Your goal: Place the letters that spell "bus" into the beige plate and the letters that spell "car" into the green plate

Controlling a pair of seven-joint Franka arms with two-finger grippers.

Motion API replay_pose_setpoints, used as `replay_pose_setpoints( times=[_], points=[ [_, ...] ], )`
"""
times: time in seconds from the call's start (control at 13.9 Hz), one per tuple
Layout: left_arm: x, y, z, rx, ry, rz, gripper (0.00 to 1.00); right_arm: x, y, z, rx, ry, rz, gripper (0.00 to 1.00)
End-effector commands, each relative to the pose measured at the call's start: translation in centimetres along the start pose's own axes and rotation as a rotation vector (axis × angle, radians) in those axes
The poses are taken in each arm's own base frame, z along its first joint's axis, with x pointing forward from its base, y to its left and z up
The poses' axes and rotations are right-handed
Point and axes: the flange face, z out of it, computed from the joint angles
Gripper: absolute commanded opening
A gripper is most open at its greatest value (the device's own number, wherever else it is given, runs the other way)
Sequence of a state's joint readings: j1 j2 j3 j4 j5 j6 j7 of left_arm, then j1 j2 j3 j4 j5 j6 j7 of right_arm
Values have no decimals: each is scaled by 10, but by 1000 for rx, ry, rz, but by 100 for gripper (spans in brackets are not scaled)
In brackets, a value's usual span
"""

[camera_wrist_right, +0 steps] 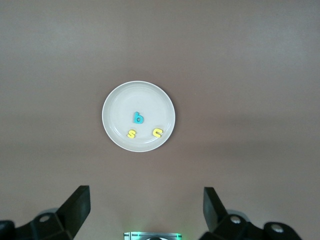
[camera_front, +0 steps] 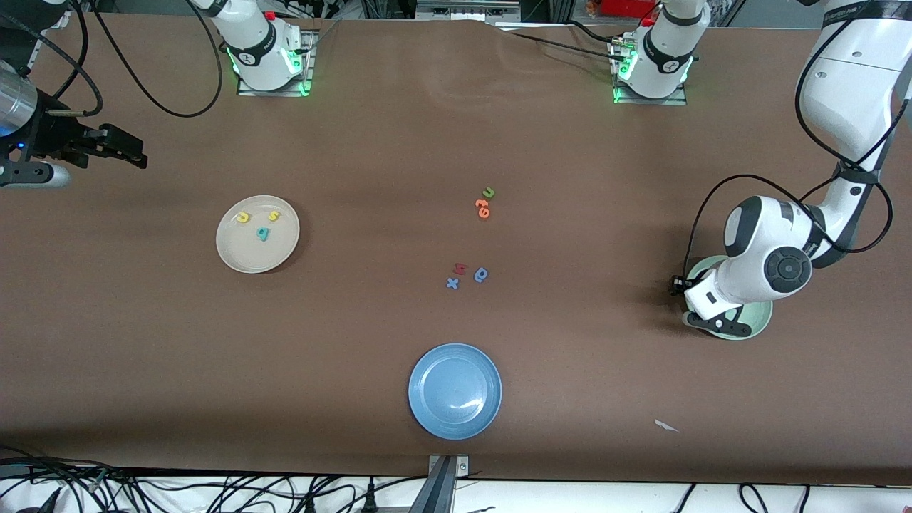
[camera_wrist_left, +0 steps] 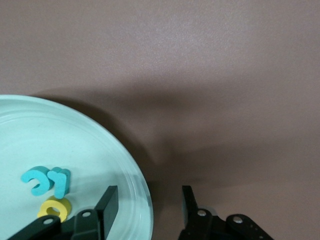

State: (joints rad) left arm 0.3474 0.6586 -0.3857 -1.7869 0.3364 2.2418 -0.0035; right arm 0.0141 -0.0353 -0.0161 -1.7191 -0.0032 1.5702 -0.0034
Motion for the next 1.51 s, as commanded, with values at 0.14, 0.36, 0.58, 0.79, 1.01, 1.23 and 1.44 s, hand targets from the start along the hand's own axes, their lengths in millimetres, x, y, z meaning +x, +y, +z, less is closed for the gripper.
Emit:
replay_pose_setpoints(
  times=[0.14,0.36,0.58,0.79,1.01,1.23,1.44],
  points=[
    [20,7,-70,55,-28,-7,53,1,9,-3,23,-9,5,100],
    [31,12,-128,71,-84,-22,57,5,15,1,27,-15,15,100],
    [31,10,-157,27,-74,-54,92,4,17,1,34,-19,19,100],
    [27,10,-185,39,-35,-100,100,4,21,1,41,-19,27,100],
    [15,-13,-215,1,13,-168,100,4,21,1,41,-19,27,100],
    [4,-18,-233,-20,-15,-169,100,4,21,1,43,-19,27,100],
    [-10,-30,-278,0,-3,-158,100,4,21,1,41,-19,27,100]
  ],
)
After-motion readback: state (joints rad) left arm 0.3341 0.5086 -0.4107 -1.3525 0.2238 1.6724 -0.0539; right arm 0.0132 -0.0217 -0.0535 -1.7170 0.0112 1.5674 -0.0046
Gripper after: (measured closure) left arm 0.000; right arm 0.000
